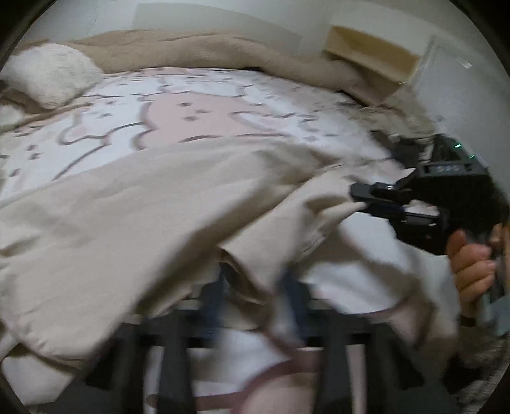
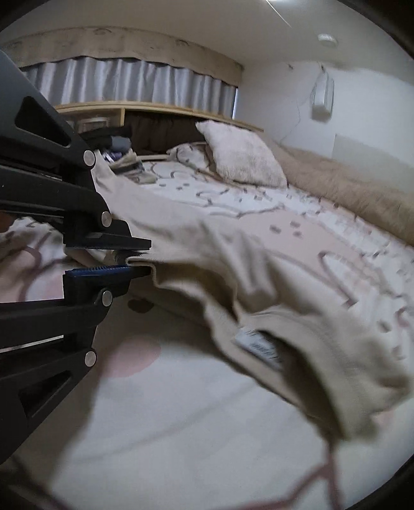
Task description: Fold clothes
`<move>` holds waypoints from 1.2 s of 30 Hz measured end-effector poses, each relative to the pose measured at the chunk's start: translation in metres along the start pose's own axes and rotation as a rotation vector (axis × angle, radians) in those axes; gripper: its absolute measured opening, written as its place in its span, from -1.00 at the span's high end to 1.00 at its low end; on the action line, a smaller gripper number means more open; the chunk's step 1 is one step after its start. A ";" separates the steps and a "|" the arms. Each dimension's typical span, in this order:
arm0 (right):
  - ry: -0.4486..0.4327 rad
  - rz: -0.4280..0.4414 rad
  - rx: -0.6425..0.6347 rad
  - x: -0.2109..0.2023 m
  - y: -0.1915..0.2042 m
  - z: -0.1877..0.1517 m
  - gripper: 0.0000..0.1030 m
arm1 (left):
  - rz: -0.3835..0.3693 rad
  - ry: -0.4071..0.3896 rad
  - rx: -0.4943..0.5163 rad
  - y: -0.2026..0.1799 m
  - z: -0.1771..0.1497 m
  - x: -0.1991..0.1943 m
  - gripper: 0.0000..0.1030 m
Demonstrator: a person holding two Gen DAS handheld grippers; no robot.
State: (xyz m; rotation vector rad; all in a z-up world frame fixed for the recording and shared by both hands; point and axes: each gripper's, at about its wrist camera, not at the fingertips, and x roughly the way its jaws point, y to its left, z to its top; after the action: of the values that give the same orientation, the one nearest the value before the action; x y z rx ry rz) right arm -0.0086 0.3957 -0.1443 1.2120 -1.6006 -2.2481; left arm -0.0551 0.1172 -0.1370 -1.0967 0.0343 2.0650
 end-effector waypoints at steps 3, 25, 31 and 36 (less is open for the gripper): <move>-0.032 -0.024 -0.068 -0.037 0.008 -0.003 0.81 | -0.128 0.004 0.048 -0.030 0.002 -0.020 0.80; -0.057 -0.090 -0.160 -0.084 -0.049 -0.074 -0.49 | -0.182 0.162 0.248 -0.090 -0.039 0.006 -0.10; -0.049 -0.165 -0.172 -0.020 -0.051 -0.063 -0.03 | -0.135 0.158 0.134 -0.057 -0.042 -0.010 -0.10; -0.070 -0.135 -0.161 -0.030 -0.043 -0.054 0.95 | -0.066 0.092 0.143 -0.044 -0.003 -0.034 -0.10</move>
State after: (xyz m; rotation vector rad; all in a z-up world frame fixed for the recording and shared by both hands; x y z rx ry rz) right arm 0.0612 0.3900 -0.1713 1.2453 -1.3657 -2.4733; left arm -0.0136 0.1251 -0.1005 -1.0891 0.1868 1.9213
